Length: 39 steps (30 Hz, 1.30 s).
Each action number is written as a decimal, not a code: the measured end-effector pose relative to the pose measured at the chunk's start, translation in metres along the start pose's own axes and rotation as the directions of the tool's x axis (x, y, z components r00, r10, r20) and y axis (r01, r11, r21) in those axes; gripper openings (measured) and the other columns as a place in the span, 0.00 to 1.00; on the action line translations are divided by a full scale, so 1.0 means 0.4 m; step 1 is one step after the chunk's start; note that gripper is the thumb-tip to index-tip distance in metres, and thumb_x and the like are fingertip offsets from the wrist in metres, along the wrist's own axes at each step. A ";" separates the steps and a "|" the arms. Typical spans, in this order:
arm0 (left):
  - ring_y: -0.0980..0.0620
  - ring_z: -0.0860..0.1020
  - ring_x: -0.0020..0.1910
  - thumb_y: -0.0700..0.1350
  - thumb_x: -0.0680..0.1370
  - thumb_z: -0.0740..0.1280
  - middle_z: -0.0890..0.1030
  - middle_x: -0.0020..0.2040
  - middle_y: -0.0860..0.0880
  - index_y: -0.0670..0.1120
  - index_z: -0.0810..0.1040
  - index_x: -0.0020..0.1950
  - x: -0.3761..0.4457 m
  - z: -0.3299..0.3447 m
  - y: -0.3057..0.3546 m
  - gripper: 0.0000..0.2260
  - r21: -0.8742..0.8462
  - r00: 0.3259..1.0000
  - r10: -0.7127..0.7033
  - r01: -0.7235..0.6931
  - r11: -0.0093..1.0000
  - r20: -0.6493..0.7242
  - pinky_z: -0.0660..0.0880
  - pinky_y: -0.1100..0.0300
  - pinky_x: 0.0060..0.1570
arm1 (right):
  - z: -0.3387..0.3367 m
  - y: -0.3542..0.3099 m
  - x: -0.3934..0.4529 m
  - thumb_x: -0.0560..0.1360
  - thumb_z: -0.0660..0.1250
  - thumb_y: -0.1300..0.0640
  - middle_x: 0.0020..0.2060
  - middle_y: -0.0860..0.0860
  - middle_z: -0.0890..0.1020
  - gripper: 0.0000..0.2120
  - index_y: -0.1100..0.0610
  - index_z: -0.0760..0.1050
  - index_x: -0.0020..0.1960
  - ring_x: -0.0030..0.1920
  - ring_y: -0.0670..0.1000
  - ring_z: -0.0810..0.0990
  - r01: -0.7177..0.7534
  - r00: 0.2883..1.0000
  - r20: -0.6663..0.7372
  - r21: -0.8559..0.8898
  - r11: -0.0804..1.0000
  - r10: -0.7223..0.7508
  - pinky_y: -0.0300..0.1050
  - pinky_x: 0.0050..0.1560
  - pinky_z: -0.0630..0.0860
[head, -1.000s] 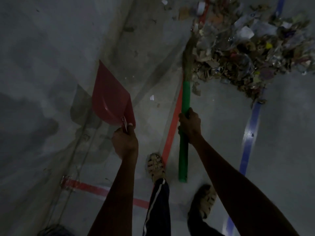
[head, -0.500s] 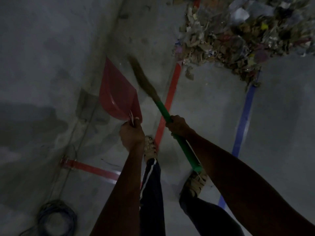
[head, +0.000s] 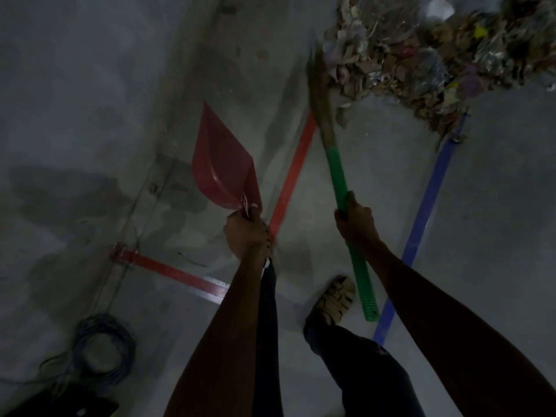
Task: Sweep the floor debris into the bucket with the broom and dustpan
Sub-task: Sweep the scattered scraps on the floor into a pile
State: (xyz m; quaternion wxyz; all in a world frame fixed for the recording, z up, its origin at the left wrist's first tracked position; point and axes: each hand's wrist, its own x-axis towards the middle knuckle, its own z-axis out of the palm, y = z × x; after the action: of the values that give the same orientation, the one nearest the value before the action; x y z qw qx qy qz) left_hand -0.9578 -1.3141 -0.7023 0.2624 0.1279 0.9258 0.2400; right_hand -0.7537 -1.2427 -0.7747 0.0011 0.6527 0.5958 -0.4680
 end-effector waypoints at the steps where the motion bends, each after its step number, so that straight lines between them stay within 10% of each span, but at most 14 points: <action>1: 0.41 0.82 0.49 0.53 0.80 0.66 0.84 0.49 0.39 0.37 0.82 0.52 -0.008 0.003 0.000 0.18 0.003 1.000 -0.003 0.003 1.000 -0.005 0.73 0.57 0.42 | 0.014 0.002 -0.008 0.84 0.61 0.56 0.42 0.51 0.78 0.29 0.60 0.54 0.80 0.32 0.46 0.75 0.032 0.999 0.014 -0.024 0.999 -0.031 0.36 0.26 0.70; 9: 0.42 0.81 0.51 0.52 0.81 0.65 0.83 0.51 0.40 0.38 0.82 0.55 -0.017 -0.014 -0.031 0.17 -0.043 0.993 -0.072 0.069 0.997 -0.093 0.69 0.59 0.42 | 0.134 -0.043 0.037 0.81 0.64 0.57 0.50 0.56 0.79 0.18 0.60 0.69 0.70 0.34 0.48 0.76 0.076 0.960 0.280 -0.175 0.982 -0.024 0.35 0.24 0.68; 19: 0.39 0.80 0.53 0.56 0.80 0.64 0.82 0.52 0.38 0.37 0.81 0.55 -0.003 -0.116 -0.202 0.22 -0.084 0.930 -0.333 0.323 0.943 -0.158 0.76 0.50 0.50 | 0.261 -0.129 0.006 0.80 0.63 0.58 0.41 0.59 0.81 0.13 0.59 0.69 0.64 0.34 0.59 0.83 0.103 0.981 0.167 -0.010 0.995 -0.099 0.56 0.32 0.83; 25: 0.38 0.79 0.54 0.54 0.81 0.64 0.81 0.53 0.38 0.37 0.80 0.54 0.036 -0.179 -0.290 0.19 -0.172 0.850 -0.480 0.451 0.876 -0.215 0.76 0.48 0.53 | 0.354 -0.256 0.007 0.81 0.64 0.58 0.42 0.57 0.80 0.24 0.57 0.65 0.76 0.31 0.53 0.78 0.377 0.831 0.461 -0.055 0.925 -0.311 0.37 0.25 0.75; 29: 0.38 0.81 0.50 0.54 0.80 0.64 0.82 0.49 0.38 0.38 0.81 0.50 0.067 -0.200 -0.334 0.19 -0.211 0.828 -0.507 0.466 0.860 -0.240 0.76 0.50 0.49 | 0.463 -0.355 0.027 0.79 0.65 0.57 0.51 0.61 0.82 0.22 0.59 0.70 0.72 0.42 0.59 0.83 0.517 0.714 0.630 -0.179 0.837 -0.306 0.45 0.38 0.80; 39: 0.38 0.80 0.52 0.53 0.81 0.64 0.82 0.50 0.37 0.37 0.80 0.49 0.142 -0.225 -0.351 0.18 -0.184 0.814 -0.524 0.491 0.852 -0.252 0.73 0.53 0.47 | 0.533 -0.406 0.103 0.78 0.65 0.56 0.48 0.56 0.81 0.17 0.61 0.75 0.65 0.35 0.52 0.82 0.202 0.870 0.491 -0.269 0.942 -0.047 0.39 0.27 0.76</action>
State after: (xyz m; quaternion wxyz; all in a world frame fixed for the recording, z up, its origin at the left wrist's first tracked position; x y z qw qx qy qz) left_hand -1.0699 -1.4472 -0.7309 0.1837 -0.1753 0.9399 0.2284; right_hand -1.0161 -1.2827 -0.8293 0.2203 0.4681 0.6845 -0.5136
